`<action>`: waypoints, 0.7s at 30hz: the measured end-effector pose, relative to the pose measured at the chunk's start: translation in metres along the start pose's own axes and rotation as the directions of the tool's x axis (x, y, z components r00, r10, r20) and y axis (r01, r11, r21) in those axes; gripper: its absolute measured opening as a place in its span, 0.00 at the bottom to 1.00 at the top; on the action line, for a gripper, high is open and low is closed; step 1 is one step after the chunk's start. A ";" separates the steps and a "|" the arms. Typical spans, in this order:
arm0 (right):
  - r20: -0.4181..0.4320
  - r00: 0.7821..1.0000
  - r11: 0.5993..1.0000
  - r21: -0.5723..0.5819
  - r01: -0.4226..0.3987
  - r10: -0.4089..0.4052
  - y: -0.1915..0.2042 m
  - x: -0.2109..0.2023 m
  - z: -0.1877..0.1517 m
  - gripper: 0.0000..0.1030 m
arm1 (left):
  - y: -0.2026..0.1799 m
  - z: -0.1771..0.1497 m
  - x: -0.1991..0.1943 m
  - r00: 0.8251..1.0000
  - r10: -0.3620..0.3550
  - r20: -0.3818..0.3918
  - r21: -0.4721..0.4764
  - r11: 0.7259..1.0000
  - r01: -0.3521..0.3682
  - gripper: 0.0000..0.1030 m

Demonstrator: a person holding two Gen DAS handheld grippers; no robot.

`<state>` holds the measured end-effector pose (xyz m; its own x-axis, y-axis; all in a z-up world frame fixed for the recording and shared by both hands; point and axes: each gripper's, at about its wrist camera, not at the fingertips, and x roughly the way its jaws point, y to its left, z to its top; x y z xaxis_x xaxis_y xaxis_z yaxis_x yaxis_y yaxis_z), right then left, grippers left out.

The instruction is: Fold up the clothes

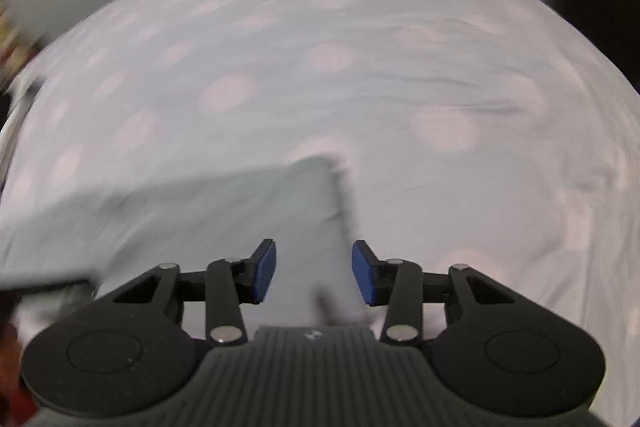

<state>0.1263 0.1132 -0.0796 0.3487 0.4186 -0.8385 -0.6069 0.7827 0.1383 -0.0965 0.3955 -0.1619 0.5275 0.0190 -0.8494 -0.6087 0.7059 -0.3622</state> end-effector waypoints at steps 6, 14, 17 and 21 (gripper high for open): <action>-0.079 0.996 0.995 0.094 -0.031 0.038 -0.027 0.056 0.023 0.35 | -0.006 0.003 0.006 1.000 -0.002 0.017 0.019 1.000 0.002 0.51; -0.176 0.983 0.992 0.122 -0.040 0.061 -0.026 0.087 0.021 0.41 | -0.018 -0.001 0.022 0.999 0.032 -0.019 0.089 0.996 -0.030 0.51; -0.161 0.986 0.996 0.086 -0.033 0.047 -0.021 0.088 0.020 0.42 | -0.025 -0.003 0.025 0.999 0.050 -0.003 0.120 0.992 -0.049 0.37; -0.145 0.989 0.997 0.073 -0.030 0.041 -0.023 0.090 0.023 0.43 | -0.034 -0.009 0.024 0.995 0.090 0.041 0.185 0.978 -0.096 0.20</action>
<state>0.1875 0.1435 -0.1460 0.2161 0.3788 -0.8999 -0.5632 0.8012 0.2020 -0.0681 0.3655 -0.1731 0.4943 0.1114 -0.8621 -0.5365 0.8195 -0.2017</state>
